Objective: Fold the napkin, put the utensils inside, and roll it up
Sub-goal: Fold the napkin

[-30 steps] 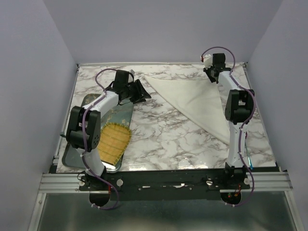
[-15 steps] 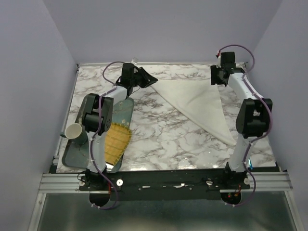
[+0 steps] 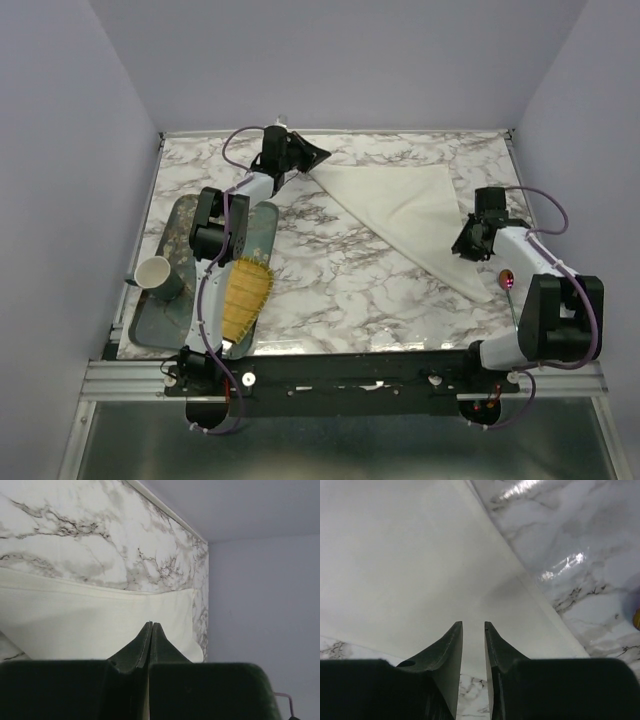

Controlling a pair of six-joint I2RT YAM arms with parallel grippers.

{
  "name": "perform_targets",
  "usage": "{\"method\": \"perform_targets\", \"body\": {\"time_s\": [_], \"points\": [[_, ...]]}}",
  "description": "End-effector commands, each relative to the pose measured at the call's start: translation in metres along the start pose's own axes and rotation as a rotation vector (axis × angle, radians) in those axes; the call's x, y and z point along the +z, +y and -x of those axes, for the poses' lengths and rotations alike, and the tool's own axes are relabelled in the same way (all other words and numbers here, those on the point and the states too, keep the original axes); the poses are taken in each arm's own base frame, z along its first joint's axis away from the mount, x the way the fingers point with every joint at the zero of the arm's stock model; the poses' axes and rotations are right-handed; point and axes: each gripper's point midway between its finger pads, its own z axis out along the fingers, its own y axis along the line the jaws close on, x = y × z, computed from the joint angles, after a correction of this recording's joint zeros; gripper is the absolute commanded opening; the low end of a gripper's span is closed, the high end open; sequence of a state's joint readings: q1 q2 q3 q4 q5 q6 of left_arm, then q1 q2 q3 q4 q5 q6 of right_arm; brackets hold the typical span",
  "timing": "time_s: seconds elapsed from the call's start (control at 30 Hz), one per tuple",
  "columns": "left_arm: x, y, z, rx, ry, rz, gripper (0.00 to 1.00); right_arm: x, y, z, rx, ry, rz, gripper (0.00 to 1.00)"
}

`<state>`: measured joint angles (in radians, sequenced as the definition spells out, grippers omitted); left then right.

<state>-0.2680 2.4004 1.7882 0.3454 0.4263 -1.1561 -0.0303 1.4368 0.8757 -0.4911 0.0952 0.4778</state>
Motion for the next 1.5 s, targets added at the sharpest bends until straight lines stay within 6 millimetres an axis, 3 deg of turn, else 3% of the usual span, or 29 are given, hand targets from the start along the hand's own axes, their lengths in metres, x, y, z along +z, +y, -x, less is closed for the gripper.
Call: {"method": "perform_targets", "body": {"time_s": [0.0, 0.2, 0.23, 0.47, 0.63, 0.83, 1.17, 1.4, 1.47], "points": [[0.002, 0.026, 0.012, -0.052, -0.031, 0.088, 0.03, 0.010, -0.005, -0.018, 0.138, 0.029, 0.008, 0.30], [0.003, 0.061, 0.012, -0.114, -0.027, 0.188, 0.00, 0.012, -0.024, -0.036, 0.225, 0.057, -0.024, 0.31], [0.002, 0.071, 0.009, -0.129, -0.017, 0.225, 0.00, 0.013, -0.029, -0.047, 0.238, 0.076, -0.037, 0.31], [0.004, 0.083, 0.012, -0.132, -0.016, 0.261, 0.00, 0.003, -0.052, -0.089, 0.359, 0.142, -0.124, 0.30], [0.005, 0.092, 0.009, -0.132, -0.003, 0.281, 0.00, -0.007, -0.060, -0.084, 0.382, 0.069, -0.125, 0.30], [0.001, 0.096, 0.012, -0.099, 0.003, 0.314, 0.00, -0.020, -0.042, -0.066, 0.354, 0.069, -0.046, 0.31], [-0.006, 0.113, 0.010, -0.094, 0.008, 0.413, 0.00, -0.017, -0.066, -0.119, 0.490, 0.186, -0.111, 0.32], [-0.006, 0.109, 0.017, -0.041, 0.003, 0.418, 0.00, -0.020, -0.060, -0.132, 0.495, 0.244, -0.052, 0.30], [-0.007, 0.095, 0.020, -0.010, 0.004, 0.408, 0.00, -0.023, -0.051, -0.109, 0.427, 0.194, 0.002, 0.22]]}}
